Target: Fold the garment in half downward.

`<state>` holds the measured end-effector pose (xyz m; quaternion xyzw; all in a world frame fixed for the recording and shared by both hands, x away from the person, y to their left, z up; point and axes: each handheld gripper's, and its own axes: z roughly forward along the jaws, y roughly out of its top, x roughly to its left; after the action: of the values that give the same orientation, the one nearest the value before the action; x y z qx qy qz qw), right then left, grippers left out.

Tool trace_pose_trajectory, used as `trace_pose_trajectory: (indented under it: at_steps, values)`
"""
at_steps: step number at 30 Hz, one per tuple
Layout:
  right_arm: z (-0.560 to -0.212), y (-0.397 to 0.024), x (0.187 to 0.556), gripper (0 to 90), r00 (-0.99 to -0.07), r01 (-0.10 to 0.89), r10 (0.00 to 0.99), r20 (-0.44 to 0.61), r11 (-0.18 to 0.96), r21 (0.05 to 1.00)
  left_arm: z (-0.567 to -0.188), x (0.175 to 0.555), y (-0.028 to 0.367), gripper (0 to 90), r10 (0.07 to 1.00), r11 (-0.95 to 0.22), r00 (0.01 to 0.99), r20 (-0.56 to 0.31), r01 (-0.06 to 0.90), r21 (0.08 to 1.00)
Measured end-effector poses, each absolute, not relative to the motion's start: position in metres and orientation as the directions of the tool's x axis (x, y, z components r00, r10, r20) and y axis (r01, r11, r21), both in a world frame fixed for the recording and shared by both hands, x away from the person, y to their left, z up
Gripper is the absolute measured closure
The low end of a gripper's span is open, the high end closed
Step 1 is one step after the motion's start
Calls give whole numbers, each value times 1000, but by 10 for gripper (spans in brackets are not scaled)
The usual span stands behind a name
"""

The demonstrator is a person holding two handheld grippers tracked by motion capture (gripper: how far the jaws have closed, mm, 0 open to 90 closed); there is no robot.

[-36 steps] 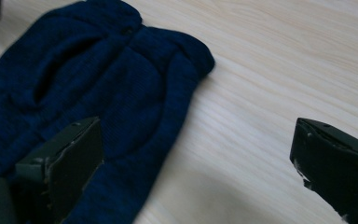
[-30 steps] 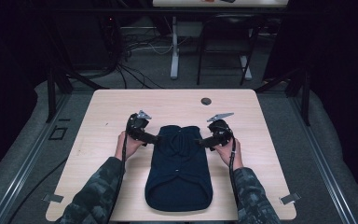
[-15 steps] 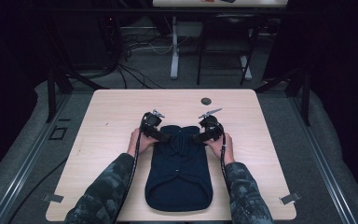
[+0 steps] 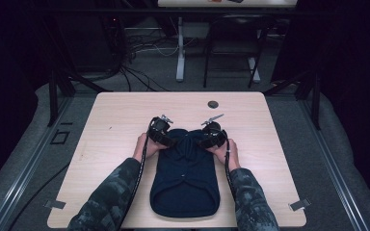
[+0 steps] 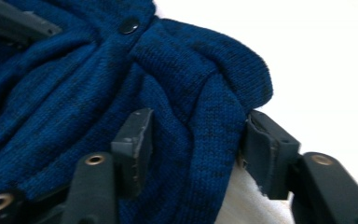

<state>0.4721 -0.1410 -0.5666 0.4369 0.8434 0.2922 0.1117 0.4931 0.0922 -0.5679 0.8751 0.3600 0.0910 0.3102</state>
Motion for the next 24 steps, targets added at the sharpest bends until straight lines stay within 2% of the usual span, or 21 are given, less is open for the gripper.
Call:
trace_pose_trajectory:
  at_steps: [5, 9, 15, 24]
  values:
    - [-566, -140, 468, 592, -608, 662, 791, 63, 462, 590, -566, 489, 90, 567, 662, -563, 746, -76, 561, 607]
    - [-565, -138, 466, 679, -603, 669, 795, 75, 452, 590, -566, 486, 90, 657, 653, -565, 754, -79, 553, 612]
    - [-559, -143, 462, 711, -605, 656, 794, 66, 450, 606, -557, 482, 88, 685, 642, -586, 766, -34, 519, 622]
    - [-536, -156, 444, 710, -644, 564, 765, 26, 451, 692, -530, 469, 91, 674, 616, -575, 788, -21, 467, 672]
